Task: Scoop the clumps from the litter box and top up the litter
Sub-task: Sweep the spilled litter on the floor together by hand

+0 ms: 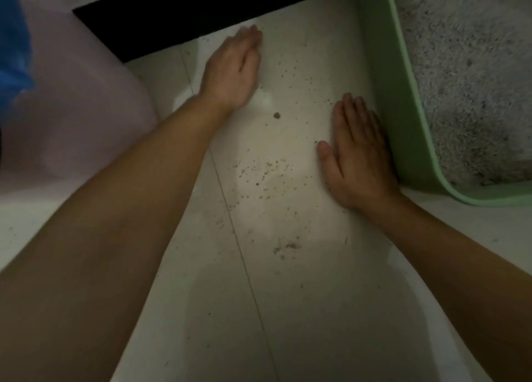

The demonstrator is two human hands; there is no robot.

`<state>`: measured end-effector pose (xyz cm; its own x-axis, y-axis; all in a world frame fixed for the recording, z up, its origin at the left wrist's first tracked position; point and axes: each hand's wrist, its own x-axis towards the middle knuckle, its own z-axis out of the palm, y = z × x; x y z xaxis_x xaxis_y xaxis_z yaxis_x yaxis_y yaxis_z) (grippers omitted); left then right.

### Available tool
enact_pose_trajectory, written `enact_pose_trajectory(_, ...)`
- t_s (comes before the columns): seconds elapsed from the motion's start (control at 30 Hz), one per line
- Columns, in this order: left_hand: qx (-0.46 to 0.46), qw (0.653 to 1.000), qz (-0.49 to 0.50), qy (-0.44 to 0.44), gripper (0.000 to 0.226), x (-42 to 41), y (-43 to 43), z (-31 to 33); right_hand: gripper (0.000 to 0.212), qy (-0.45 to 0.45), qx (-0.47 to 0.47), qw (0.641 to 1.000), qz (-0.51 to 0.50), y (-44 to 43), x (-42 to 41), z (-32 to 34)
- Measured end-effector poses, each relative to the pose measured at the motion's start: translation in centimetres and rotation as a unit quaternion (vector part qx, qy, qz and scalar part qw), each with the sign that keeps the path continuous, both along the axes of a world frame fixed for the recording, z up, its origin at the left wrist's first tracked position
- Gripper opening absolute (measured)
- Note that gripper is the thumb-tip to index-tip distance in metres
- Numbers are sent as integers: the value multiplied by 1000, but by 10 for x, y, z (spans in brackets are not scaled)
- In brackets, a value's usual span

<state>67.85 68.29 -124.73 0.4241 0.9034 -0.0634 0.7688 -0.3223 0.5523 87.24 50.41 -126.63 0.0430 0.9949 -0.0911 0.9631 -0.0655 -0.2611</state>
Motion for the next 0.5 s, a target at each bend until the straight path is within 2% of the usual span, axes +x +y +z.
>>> enact_pose_trajectory(0.1, 24, 999, -29, 29, 58, 15, 20, -9, 71, -9, -7, 1000, 3, 2, -1, 0)
enact_pose_trajectory(0.2, 54, 989, -101, 91, 60, 18, 16, -13, 72, -20, -14, 1000, 1, 3, 0, 0)
enact_pose_trajectory(0.37, 70, 955, -265, 116, 63, 2, -47, -9, 68, -13, -10, 1000, 0, 2, 0, -1)
enact_pose_trajectory(0.5, 70, 937, -324, 108, 64, -23, -113, -8, 62, 8, 5, 1000, 1, 2, 0, -2)
